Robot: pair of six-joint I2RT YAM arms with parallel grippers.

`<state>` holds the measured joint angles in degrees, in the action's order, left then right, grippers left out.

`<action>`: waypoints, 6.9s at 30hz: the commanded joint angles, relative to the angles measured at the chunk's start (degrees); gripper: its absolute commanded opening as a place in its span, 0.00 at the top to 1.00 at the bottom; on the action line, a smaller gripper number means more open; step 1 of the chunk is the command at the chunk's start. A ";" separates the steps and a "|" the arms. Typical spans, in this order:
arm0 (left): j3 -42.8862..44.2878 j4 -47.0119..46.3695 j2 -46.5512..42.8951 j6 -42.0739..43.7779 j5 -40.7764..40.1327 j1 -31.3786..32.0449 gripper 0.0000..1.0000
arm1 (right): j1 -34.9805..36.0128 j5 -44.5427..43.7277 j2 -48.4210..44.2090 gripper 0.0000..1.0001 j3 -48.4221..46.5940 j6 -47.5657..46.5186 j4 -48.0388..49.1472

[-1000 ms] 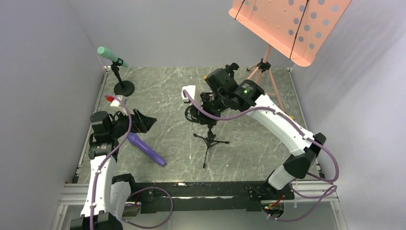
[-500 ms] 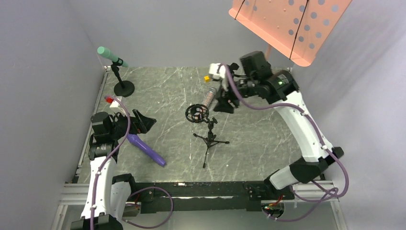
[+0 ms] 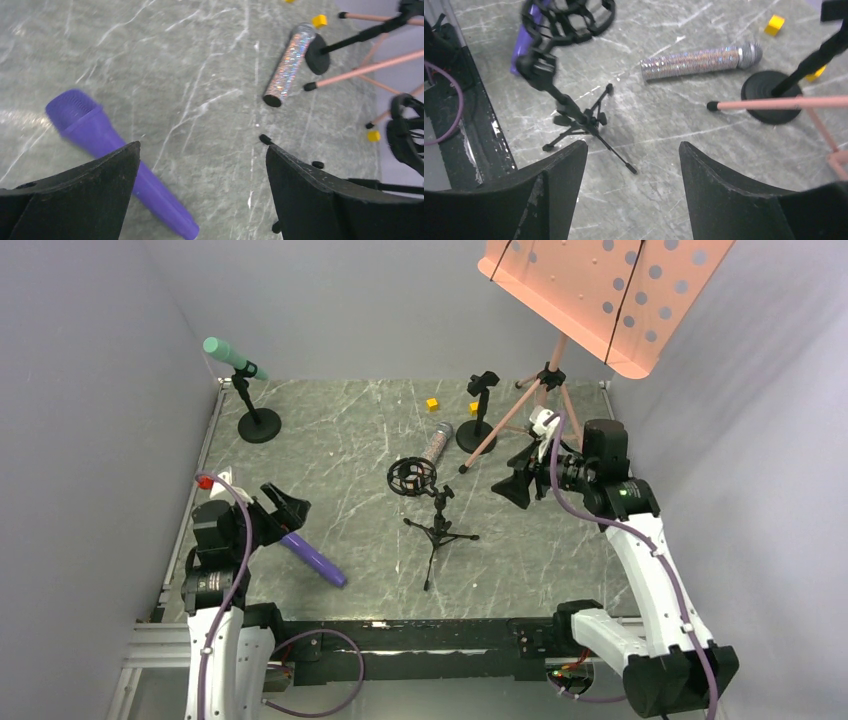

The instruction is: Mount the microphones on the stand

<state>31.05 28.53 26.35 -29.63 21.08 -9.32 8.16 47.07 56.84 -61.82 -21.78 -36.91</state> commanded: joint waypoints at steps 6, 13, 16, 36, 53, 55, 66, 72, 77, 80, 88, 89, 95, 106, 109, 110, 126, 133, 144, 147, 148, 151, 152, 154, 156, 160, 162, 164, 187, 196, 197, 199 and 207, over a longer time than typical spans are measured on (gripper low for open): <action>-2.40 4.26 1.35 -8.16 -8.67 2.16 0.01 | -6.46 4.23 -0.33 0.26 9.11 5.82 15.17; -6.20 -14.24 10.17 -0.75 11.79 6.42 0.01 | -6.57 3.52 -0.92 0.23 10.15 6.49 16.28; -4.80 -20.14 17.98 3.20 15.64 9.78 0.01 | -6.67 3.73 -0.77 0.23 10.31 6.56 16.40; 49.04 -4.91 80.91 14.49 15.03 28.59 0.01 | -6.87 4.51 0.90 0.20 10.41 6.62 16.17; 84.07 11.92 106.73 16.67 -3.70 38.72 0.10 | -7.20 4.00 1.35 0.20 9.96 6.05 15.51; 85.55 12.97 108.07 16.74 -7.53 39.41 0.16 | -7.20 4.00 1.48 0.20 9.97 6.05 15.55; 89.24 17.33 112.13 18.71 -17.62 41.53 0.41 | -7.31 3.32 2.05 0.20 10.05 5.71 15.46; 84.48 16.47 109.29 22.61 -22.60 41.16 0.70 | -7.61 3.07 2.77 0.20 10.05 5.44 15.33; 76.45 11.74 100.73 23.21 -22.81 37.03 0.94 | -7.81 3.93 3.51 0.20 9.93 4.18 14.21; 68.72 5.04 91.68 22.95 -20.03 32.81 0.96 | -7.81 6.73 4.95 0.14 9.44 2.20 11.88; 48.77 -8.15 66.82 24.62 -11.93 26.92 0.97 | -7.81 13.64 6.11 0.13 8.79 -4.34 6.98; 45.87 -9.12 63.98 24.51 -11.86 26.90 0.97 | -7.81 13.81 5.88 0.13 8.74 -5.27 6.49; 28.75 -20.67 43.33 21.41 -7.72 26.81 0.98 | -7.81 11.57 4.71 0.12 7.63 -8.62 4.41; 9.50 -44.04 20.63 7.96 6.54 33.00 0.99 | -6.51 20.67 13.36 0.10 -22.37 -15.71 -23.82; 10.96 -45.64 19.89 6.75 4.97 37.04 0.99 | -2.72 22.71 13.70 0.07 -25.84 -8.79 -21.04; 11.49 -46.27 20.01 6.14 4.55 38.23 0.99 | -0.86 22.43 13.31 0.06 -26.47 -5.88 -18.13; 16.71 -59.44 28.48 4.99 -7.27 57.25 1.00 | 8.88 20.18 11.48 0.01 -25.84 30.35 10.87; 20.28 -63.40 35.33 5.23 -9.25 61.55 1.00 | 8.80 21.81 10.46 0.00 -23.76 34.91 15.32; 22.93 -63.79 39.40 5.98 -11.07 64.36 1.00 | 8.80 25.21 8.85 0.03 -17.11 46.56 27.97; 23.65 -63.56 40.05 5.98 -10.98 64.73 1.00 | 8.84 25.48 9.12 0.05 -16.59 48.49 30.28; 23.76 -63.52 40.21 6.04 -11.05 64.90 1.00 | 8.89 25.57 9.34 0.06 -16.57 49.10 30.76; 23.80 -63.77 40.52 6.07 -11.22 65.17 1.00 | 8.87 25.75 9.75 0.10 -16.88 50.14 31.56; 23.85 -63.80 40.61 6.07 -11.16 65.21 1.00 | 8.89 25.85 10.00 0.12 -16.92 50.55 31.96; 24.05 -63.69 40.86 6.06 -11.15 65.29 1.00 | 8.89 26.12 10.49 0.16 -16.81 51.64 32.81; 24.17 -63.69 41.10 6.00 -11.07 65.31 1.00 | 8.89 26.39 11.06 0.21 -16.52 52.87 34.16; 24.39 -63.60 41.33 5.82 -10.97 65.40 1.00 | 8.96 26.74 11.98 0.34 -16.18 54.05 35.59; 24.45 -63.60 41.41 5.69 -10.97 65.48 0.99 | 9.05 26.69 12.30 0.38 -16.05 54.14 35.85; 24.62 -63.56 41.63 5.64 -10.76 65.48 0.99 | 9.29 26.40 12.55 0.41 -16.05 53.85 35.77; 17.89 -42.72 24.22 14.06 -20.16 65.23 0.01 | 14.75 21.22 25.49 0.98 -40.44 27.40 13.14; 7.81 -14.32 4.70 10.91 -39.15 62.19 0.01 | 25.84 6.92 33.17 0.98 -48.84 15.82 9.77; 5.80 -13.41 2.78 9.15 -39.59 62.05 0.01 | 26.49 6.14 33.92 0.98 -49.31 15.25 10.13; 1.80 -13.71 -1.00 5.85 -39.58 61.90 0.01 | 26.91 5.59 35.08 0.98 -49.18 15.53 12.23; -6.94 -16.17 -8.98 -0.11 -39.23 61.91 0.01 | 26.83 4.54 34.79 0.98 -45.16 16.11 16.88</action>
<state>24.45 14.33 18.72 -26.44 -16.88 52.77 35.05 52.75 93.34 -107.81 -4.91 -25.87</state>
